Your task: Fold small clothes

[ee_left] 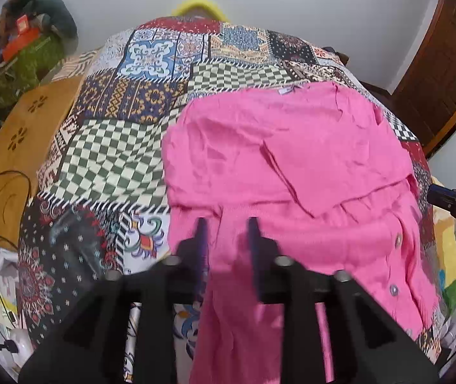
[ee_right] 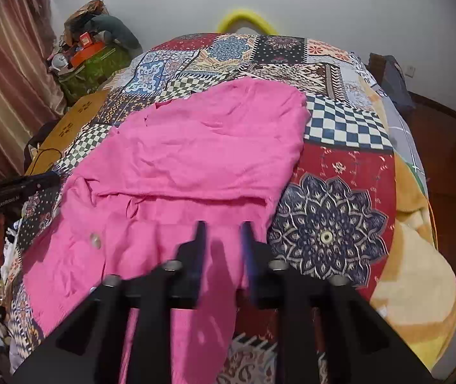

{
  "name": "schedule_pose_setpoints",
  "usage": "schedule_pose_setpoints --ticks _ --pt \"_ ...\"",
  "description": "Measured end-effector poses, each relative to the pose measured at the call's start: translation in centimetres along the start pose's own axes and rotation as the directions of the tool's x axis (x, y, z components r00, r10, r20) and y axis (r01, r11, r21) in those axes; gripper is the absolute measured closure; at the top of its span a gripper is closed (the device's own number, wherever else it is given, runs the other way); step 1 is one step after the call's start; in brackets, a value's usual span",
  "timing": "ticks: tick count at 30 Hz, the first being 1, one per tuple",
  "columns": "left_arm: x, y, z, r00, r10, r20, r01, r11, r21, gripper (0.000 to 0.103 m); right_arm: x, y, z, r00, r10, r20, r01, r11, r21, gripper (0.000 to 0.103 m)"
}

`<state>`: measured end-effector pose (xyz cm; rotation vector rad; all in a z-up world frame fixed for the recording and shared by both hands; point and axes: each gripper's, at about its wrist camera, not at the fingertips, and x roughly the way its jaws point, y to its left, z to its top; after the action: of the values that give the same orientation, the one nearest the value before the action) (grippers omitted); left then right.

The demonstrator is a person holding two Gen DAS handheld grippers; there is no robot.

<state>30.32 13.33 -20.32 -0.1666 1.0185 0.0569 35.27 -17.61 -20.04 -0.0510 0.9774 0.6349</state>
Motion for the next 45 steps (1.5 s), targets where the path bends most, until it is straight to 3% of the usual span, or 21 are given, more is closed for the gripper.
schedule_pose_setpoints --ticks 2,6,16,21,22,25,27,29,30,35,38,45 --pt "-0.8 0.1 -1.0 1.0 0.013 0.007 -0.013 1.0 0.008 0.059 -0.9 0.1 -0.8 1.0 -0.003 0.002 0.003 1.0 -0.009 0.061" --pt "-2.3 0.4 -3.1 1.0 0.004 -0.008 -0.004 1.0 0.012 0.054 -2.4 0.5 -2.4 1.0 -0.011 -0.011 0.011 0.999 -0.033 0.054" --pt "-3.8 3.2 -10.3 0.994 -0.005 -0.111 -0.001 0.998 -0.058 0.051 -2.9 1.3 -8.7 0.993 0.012 -0.114 -0.016 0.999 -0.031 0.054" --pt "-4.4 4.4 -12.3 0.991 -0.064 -0.119 0.047 0.989 -0.142 0.05 -2.4 1.2 -10.3 0.99 0.053 -0.128 -0.051 0.999 0.018 0.054" --pt "-4.5 4.4 -12.5 0.99 -0.078 -0.122 0.059 0.987 -0.153 0.05 -2.5 1.2 -10.3 0.991 0.06 -0.123 -0.057 0.998 0.029 0.056" --pt "-4.8 3.9 -12.8 0.987 -0.109 -0.117 0.091 0.984 -0.15 0.05 -2.8 1.6 -10.5 0.989 0.091 -0.115 -0.087 0.996 0.036 0.076" --pt "-5.0 3.2 -13.1 0.986 -0.126 -0.107 0.112 0.985 -0.13 0.057 -2.9 2.3 -10.6 0.989 0.098 -0.113 -0.097 0.995 0.014 0.089" --pt "-5.2 2.6 -13.0 0.984 -0.148 -0.098 0.138 0.985 -0.108 0.088 -3.1 2.9 -10.6 0.989 0.099 -0.111 -0.101 0.995 -0.014 0.095" --pt "-5.2 2.4 -13.0 0.982 -0.165 -0.097 0.155 0.983 -0.101 0.098 -3.1 3.0 -10.5 0.99 0.09 -0.106 -0.094 0.995 -0.026 0.095" --pt "-7.1 1.0 -12.0 0.994 -0.105 -0.027 0.105 0.994 -0.019 0.098 -4.3 3.1 -9.4 0.995 0.089 -0.048 -0.091 0.995 -0.044 0.096" --pt "-8.9 0.9 -10.4 0.994 -0.105 0.036 0.106 0.994 -0.015 0.098 -5.9 2.7 -7.8 0.996 0.091 0.008 -0.09 0.995 -0.052 0.096" --pt "-13.7 0.1 -4.5 0.972 -0.099 0.215 0.1 0.995 0.002 0.098 -9.2 2.7 -4.1 0.987 0.081 0.135 -0.071 0.994 -0.08 0.097"
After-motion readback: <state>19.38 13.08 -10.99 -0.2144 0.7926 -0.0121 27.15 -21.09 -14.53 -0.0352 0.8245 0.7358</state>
